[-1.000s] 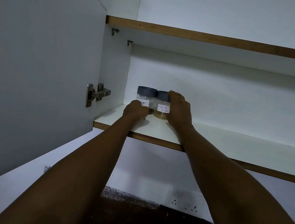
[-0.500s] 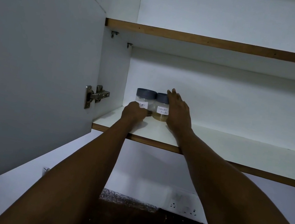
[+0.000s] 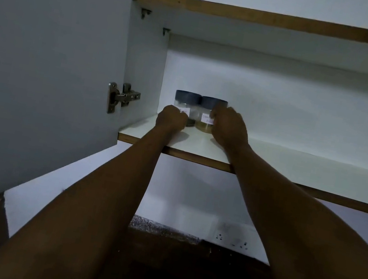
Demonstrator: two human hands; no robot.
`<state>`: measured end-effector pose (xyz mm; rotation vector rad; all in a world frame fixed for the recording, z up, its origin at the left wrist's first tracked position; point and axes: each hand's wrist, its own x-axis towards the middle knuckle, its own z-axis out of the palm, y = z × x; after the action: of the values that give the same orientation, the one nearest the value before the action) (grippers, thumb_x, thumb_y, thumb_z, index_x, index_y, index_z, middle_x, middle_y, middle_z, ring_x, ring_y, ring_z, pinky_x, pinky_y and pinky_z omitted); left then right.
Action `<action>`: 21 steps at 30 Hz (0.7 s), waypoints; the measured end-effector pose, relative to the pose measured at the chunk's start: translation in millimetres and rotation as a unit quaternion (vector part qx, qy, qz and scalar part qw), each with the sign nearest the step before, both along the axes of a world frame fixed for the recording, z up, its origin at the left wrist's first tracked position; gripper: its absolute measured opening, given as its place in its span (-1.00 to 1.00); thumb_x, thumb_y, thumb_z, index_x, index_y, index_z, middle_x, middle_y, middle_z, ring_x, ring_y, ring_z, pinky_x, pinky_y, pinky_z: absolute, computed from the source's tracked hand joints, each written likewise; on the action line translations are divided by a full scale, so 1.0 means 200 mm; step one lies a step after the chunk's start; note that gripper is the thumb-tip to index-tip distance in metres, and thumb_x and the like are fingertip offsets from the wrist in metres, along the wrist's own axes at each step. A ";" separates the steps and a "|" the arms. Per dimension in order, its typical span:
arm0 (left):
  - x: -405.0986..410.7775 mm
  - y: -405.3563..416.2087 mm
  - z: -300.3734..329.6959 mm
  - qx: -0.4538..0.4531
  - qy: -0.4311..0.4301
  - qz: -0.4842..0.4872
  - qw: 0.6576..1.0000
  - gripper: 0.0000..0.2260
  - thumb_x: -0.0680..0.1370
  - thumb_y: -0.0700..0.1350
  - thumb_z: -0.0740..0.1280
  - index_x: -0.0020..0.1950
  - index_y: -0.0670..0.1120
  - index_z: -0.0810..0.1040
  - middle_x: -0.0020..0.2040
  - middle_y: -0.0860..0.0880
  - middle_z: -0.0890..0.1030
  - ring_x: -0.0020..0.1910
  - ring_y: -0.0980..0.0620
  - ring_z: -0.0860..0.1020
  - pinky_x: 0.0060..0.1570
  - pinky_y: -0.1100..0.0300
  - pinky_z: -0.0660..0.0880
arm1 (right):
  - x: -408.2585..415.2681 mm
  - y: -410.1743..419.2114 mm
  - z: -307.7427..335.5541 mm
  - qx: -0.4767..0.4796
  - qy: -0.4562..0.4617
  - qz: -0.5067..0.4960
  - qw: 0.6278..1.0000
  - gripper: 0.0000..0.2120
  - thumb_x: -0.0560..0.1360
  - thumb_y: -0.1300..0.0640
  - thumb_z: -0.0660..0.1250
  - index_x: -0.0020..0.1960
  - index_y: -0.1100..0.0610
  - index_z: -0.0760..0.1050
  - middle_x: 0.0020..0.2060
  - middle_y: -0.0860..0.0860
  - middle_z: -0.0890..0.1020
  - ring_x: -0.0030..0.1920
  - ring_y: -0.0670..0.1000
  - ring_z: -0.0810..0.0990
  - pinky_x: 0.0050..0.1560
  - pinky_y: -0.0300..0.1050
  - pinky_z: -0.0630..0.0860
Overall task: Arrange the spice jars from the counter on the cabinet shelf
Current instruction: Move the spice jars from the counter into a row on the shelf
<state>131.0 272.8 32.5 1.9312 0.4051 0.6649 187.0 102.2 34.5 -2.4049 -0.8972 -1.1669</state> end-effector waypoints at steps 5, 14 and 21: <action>-0.06 -0.03 0.02 0.018 0.004 -0.025 1.000 -0.66 0.59 -0.23 0.22 0.31 -0.31 0.57 0.27 -0.32 0.63 0.27 -0.32 0.61 0.27 -0.16 0.59 | 0.02 0.00 -0.03 0.005 0.037 -0.008 0.999 -0.72 0.58 0.26 0.23 0.20 0.16 0.63 0.14 0.18 0.65 0.17 0.21 0.60 0.23 0.04 0.51; -0.08 -0.05 0.00 0.066 -0.002 -0.024 0.998 -0.73 0.58 -0.23 0.22 0.18 -0.30 0.62 0.06 -0.24 0.68 0.09 -0.20 0.63 0.20 -0.03 0.57 | 0.04 0.01 -0.03 0.008 0.069 0.003 0.998 -0.76 0.56 0.27 0.29 0.17 0.17 0.64 0.10 0.21 0.65 0.12 0.23 0.62 0.17 0.05 0.57; -0.08 -0.04 0.00 0.076 -0.050 0.012 0.996 -0.78 0.57 -0.22 0.25 -0.08 -0.33 0.63 -0.07 -0.24 0.70 -0.08 -0.15 0.65 -0.04 0.05 0.60 | 0.01 0.03 0.01 -0.007 0.015 -0.010 1.000 -0.69 0.43 0.25 0.40 0.17 0.21 0.56 0.09 0.22 0.62 0.09 0.25 0.61 0.09 0.09 0.60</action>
<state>115.8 264.9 32.2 2.0283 0.3246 0.8246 188.8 108.0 36.0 -2.4409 -0.8778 -1.1326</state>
